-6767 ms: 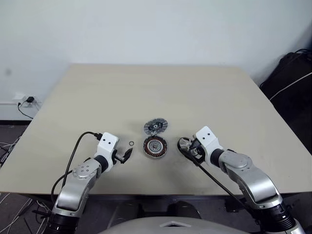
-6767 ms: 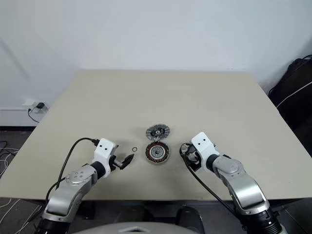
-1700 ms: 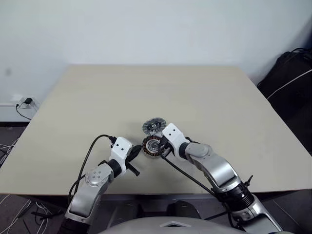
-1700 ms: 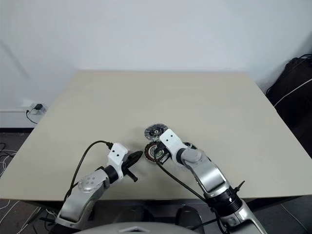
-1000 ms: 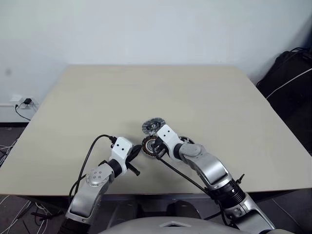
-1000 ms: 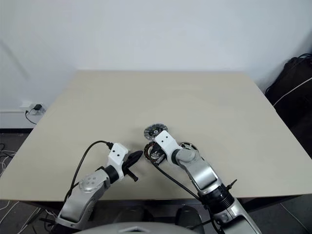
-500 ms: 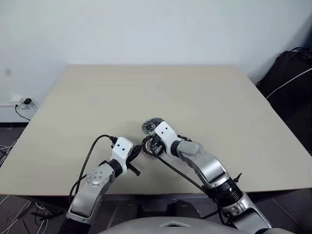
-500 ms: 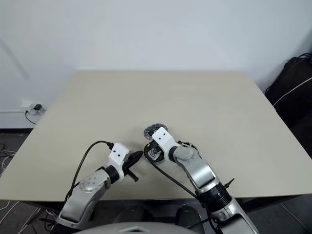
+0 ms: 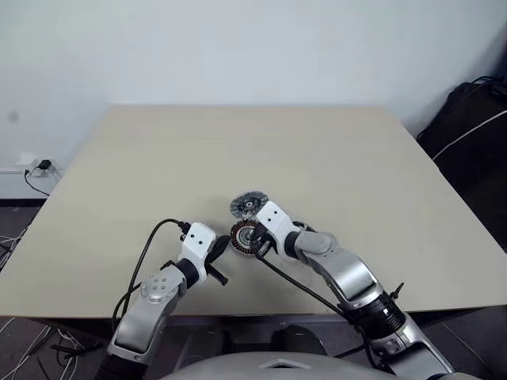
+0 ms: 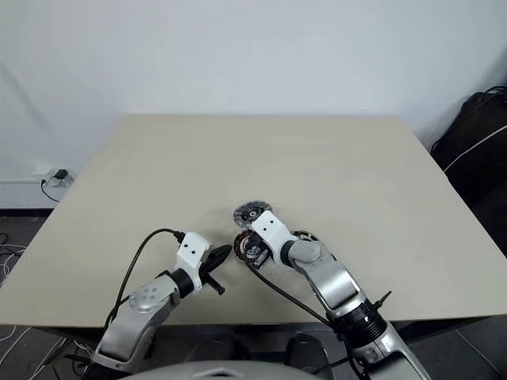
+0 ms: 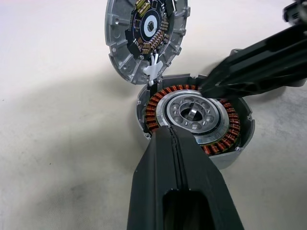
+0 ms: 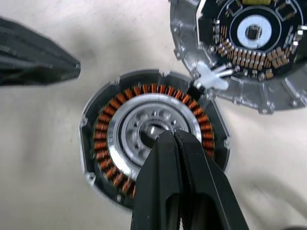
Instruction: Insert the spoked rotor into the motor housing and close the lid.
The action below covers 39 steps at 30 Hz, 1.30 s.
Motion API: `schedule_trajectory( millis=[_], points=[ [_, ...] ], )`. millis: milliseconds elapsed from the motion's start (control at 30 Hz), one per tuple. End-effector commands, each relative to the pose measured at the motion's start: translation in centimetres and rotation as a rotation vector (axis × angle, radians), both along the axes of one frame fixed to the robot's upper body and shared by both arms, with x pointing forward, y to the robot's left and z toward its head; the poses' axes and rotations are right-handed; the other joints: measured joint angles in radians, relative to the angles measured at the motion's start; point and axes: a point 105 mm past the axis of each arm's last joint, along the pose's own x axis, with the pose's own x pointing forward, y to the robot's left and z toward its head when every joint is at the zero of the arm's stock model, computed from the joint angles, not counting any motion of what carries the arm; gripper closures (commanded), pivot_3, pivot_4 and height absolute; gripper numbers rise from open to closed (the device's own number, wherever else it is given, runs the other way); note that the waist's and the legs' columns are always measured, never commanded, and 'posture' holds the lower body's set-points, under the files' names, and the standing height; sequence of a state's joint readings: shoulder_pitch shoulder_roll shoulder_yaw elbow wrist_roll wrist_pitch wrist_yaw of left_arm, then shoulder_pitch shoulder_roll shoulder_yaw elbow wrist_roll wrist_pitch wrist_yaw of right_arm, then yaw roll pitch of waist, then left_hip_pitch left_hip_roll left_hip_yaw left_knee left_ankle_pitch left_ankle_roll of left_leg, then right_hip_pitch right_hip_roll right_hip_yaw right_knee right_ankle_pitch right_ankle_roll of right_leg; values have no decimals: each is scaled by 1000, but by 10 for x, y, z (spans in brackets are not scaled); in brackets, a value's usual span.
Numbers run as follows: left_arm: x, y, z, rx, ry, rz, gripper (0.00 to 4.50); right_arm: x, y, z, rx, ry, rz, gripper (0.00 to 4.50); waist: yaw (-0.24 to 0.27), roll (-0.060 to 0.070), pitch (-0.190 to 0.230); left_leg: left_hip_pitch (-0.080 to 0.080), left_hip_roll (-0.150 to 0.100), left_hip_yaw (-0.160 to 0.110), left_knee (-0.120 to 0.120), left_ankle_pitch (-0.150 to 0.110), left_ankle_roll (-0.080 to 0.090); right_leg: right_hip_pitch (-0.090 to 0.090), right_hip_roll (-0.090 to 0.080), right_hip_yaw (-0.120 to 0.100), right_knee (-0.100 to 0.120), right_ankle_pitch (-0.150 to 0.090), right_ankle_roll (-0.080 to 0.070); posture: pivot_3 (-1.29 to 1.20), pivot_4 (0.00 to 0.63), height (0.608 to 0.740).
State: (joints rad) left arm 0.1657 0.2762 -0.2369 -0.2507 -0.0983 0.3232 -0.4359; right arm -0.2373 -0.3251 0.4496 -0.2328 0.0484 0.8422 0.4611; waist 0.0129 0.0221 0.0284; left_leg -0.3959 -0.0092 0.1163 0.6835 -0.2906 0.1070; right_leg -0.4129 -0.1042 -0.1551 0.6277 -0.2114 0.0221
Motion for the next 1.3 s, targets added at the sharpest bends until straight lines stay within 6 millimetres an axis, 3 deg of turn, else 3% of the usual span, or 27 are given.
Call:
schedule_trajectory(
  millis=[33,667,1300],
  points=[
    [4,-3,6,-10,-25,-3,4500,0,2,13,30,-22,12,4442,0,0,0,0,0,0,0,0,0,0,0,0,0,0,0,0,0,740],
    [4,-4,6,-12,-26,-4,4500,8,17,9,46,-9,34,4442,1,0,0,0,0,0,0,0,0,0,0,0,0,0,0,0,0,740],
    [4,-6,7,-15,-23,-9,4500,18,10,-1,18,-5,22,4442,0,0,0,0,0,0,0,0,0,0,0,0,0,0,0,0,0,740]
  ],
)
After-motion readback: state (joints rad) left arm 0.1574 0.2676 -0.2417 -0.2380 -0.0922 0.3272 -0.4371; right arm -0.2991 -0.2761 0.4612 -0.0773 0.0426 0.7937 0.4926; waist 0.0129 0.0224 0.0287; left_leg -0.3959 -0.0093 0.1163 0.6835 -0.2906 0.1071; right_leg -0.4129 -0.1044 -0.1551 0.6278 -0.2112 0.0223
